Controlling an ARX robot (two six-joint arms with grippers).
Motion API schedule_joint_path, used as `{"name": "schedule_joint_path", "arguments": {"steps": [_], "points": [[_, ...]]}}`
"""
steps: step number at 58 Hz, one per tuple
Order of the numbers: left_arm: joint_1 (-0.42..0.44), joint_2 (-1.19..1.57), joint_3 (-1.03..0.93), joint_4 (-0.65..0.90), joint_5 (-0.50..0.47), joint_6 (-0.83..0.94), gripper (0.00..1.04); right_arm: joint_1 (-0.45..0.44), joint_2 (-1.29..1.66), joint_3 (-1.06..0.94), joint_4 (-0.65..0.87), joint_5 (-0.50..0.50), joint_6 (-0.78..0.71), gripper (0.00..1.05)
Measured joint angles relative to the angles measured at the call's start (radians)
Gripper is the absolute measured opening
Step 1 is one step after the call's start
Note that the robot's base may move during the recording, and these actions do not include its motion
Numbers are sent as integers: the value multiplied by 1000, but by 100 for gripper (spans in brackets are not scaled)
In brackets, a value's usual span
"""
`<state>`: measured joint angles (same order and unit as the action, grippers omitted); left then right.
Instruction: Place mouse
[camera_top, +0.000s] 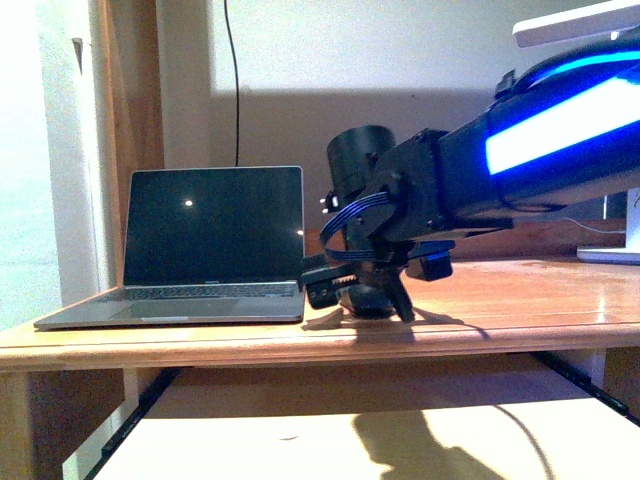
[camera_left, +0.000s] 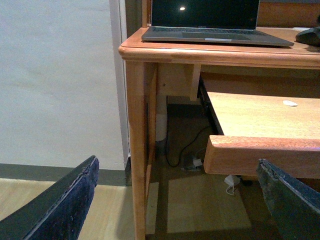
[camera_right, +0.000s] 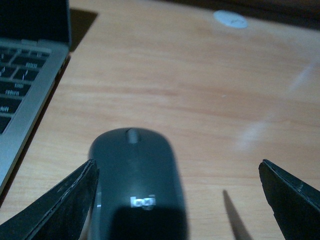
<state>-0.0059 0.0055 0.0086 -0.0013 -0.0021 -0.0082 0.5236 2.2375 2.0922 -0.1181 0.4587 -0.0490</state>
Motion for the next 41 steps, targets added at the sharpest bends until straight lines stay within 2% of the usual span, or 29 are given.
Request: {"name": "schedule_joint_path", "arguments": {"steps": [7, 15, 21, 23, 24, 26, 41], "points": [[0, 0, 0, 0, 0, 0, 97, -60, -202, -225, 142, -72, 7, 97], [0, 0, 0, 0, 0, 0, 97, -140, -446, -521, 268, -213, 15, 97], [0, 0, 0, 0, 0, 0, 97, -208, -613, -783, 377, -383, 21, 97], [0, 0, 0, 0, 0, 0, 97, -241, -679, -909, 425, -488, 21, 97], [0, 0, 0, 0, 0, 0, 97, -244, -684, -921, 429, -498, 20, 97], [0, 0, 0, 0, 0, 0, 97, -275, -735, -1030, 467, -588, 11, 97], [0, 0, 0, 0, 0, 0, 97, -476, -871, -1443, 603, -1003, -56, 97]]}}
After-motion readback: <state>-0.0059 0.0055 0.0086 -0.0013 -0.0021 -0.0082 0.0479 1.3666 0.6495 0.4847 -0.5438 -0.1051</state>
